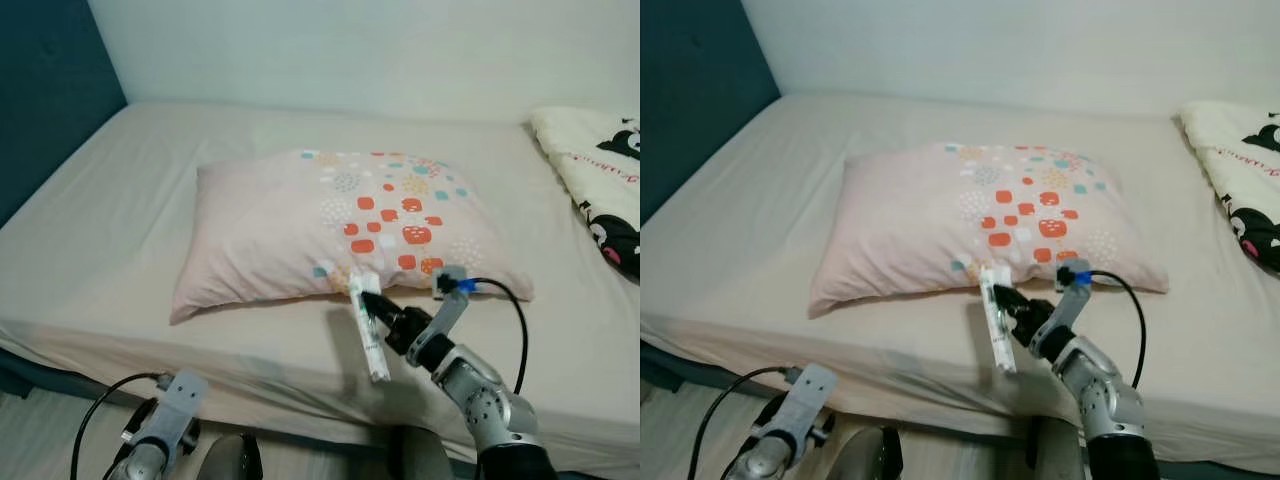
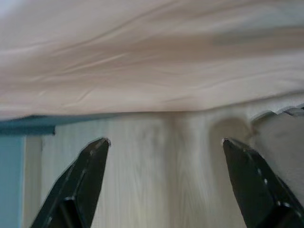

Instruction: Clean up the room

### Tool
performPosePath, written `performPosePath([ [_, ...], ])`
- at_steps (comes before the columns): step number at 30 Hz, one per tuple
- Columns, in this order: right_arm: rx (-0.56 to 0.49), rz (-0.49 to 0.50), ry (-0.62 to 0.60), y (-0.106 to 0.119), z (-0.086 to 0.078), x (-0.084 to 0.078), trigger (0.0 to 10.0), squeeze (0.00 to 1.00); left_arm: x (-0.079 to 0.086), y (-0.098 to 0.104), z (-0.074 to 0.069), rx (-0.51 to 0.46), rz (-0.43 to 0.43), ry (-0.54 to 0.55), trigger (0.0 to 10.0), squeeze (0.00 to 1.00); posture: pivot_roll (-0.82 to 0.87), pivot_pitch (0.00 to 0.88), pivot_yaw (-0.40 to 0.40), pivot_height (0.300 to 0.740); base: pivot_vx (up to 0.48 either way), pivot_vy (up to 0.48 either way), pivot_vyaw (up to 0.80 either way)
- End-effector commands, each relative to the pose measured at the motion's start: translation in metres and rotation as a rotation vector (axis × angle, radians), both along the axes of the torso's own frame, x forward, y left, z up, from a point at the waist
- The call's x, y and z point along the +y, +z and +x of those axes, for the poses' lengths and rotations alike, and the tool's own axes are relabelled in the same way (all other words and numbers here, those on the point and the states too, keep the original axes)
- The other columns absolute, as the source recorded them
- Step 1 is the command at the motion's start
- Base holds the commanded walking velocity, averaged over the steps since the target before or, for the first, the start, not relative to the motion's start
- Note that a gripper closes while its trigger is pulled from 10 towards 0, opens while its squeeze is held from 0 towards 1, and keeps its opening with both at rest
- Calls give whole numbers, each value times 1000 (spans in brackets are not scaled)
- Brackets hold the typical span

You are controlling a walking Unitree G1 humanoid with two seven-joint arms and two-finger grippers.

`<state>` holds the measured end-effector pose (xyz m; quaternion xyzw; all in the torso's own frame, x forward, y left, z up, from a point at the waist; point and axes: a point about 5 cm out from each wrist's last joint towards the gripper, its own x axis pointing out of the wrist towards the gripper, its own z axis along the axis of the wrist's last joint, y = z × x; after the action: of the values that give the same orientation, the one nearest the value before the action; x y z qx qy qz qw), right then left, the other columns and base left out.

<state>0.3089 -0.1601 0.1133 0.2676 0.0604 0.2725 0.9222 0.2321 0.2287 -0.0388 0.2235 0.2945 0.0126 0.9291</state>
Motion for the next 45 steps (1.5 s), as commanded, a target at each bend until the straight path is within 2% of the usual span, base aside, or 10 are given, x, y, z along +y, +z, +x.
performPosePath([
  [1, 3, 14, -17, 2, 0, -3, 0, 0, 14, -1, -4, 33, 21, 86, 10000, 0, 26, 12, 6, 599, 0, 0, 0],
  [10, -4, -15, -18, 12, 2, 0, 0, 0, 31, 5, 1, 24, -6, 253, 10000, 0, 28, 0, -8, 643, -348, 0, 0],
  [25, 41, -45, -32, 1, 2, 4, 0, 0, 40, -11, -25, 127, -51, 375, 10000, 0, 32, 0, -5, 692, 0, 0, 0],
  [31, 237, -254, -129, -56, -10, -20, 0, 0, 32, -32, -56, 268, -62, 401, 10000, 0, 32, 0, -8, 716, 0, 0, 0],
  [37, 381, -455, -235, -97, -32, -49, 0, 0, 28, -38, -66, 316, -89, 434, 10000, 0, 29, 0, -10, 736, -154, 0, 0],
  [38, 440, -517, -246, -111, -43, -57, 10000, 0, 26, -39, -67, 320, -96, 437, 10000, 0, 22, 0, -15, 736, -480, 0, 0],
  [39, 536, -619, -247, -130, -60, -66, 10000, 0, 25, -40, -67, 324, -103, 441, 10000, 0, 21, 0, -19, 736, -480, 0, 0],
  [40, 536, -619, -247, -130, -60, -66, 10000, 0, 25, -40, -67, 324, -103, 441, 10000, 0, 21, 0, -19, 736, -480, 0, 0],
  [42, 694, -732, -281, -159, -96, -83, 10000, 0, 24, -40, -67, 327, -110, 436, 10000, 0, 18, 0, -24, 736, -480, 0, 741],
  [45, 769, -803, -273, -175, -122, -87, 10000, 0, 21, -41, -68, 333, -114, 419, 10000, 0, 21, 0, -29, 736, -265, 0, 792],
])
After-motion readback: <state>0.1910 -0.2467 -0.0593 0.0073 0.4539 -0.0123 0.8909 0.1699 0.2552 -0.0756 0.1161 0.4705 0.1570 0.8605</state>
